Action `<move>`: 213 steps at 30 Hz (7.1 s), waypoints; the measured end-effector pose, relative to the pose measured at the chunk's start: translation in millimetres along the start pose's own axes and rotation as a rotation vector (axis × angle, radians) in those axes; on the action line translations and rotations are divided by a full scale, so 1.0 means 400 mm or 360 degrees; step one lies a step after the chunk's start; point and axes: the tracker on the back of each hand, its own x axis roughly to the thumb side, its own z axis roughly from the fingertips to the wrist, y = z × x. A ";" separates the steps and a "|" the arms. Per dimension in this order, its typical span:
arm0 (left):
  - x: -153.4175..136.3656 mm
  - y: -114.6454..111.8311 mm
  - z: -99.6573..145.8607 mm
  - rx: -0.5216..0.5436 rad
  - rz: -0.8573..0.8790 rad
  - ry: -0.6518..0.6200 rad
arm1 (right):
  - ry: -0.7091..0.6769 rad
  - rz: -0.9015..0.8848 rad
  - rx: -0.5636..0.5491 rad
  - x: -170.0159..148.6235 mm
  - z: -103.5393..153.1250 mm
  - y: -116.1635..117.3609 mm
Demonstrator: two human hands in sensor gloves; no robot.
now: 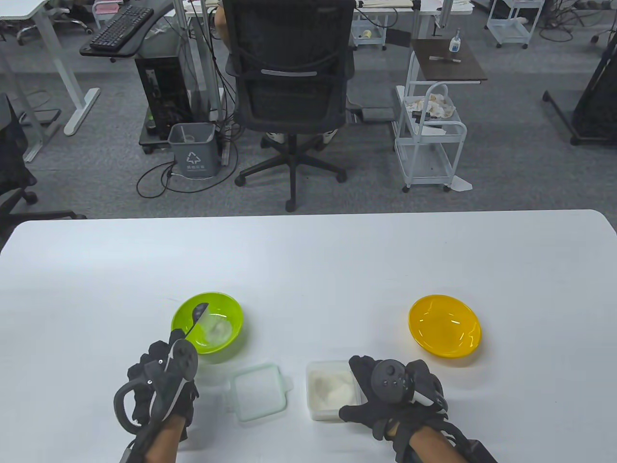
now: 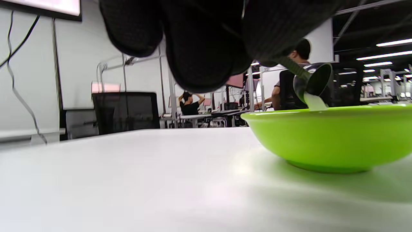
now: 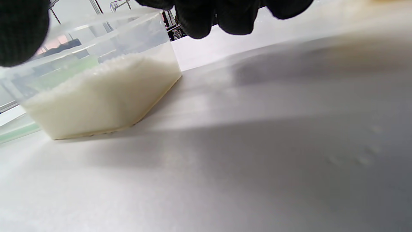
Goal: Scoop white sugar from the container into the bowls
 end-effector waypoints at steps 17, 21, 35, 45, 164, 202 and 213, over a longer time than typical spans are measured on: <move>0.043 0.003 0.018 -0.0029 0.0063 -0.0117 | 0.0002 0.0001 -0.0003 0.001 0.000 -0.001; 0.061 0.014 0.031 -0.0086 0.0188 -0.0157 | 0.0005 0.0000 -0.0012 0.002 0.000 -0.001; 0.209 0.092 0.101 -0.0488 0.0777 -0.0440 | 0.0061 -0.0113 -0.0367 0.022 0.028 -0.042; 0.297 0.063 0.192 -0.1034 0.1352 -0.0753 | -0.0054 -0.0685 -0.0709 0.079 0.078 -0.072; 0.341 -0.052 0.209 -0.0922 0.0723 -0.1188 | 0.0965 -0.0957 -0.0574 -0.307 0.141 -0.192; 0.342 -0.053 0.210 -0.0928 0.0722 -0.1184 | 0.0932 0.0359 -0.1048 -0.213 0.125 -0.192; 0.342 -0.053 0.211 -0.0931 0.0723 -0.1182 | 0.0070 0.0478 -0.0891 0.028 0.112 -0.124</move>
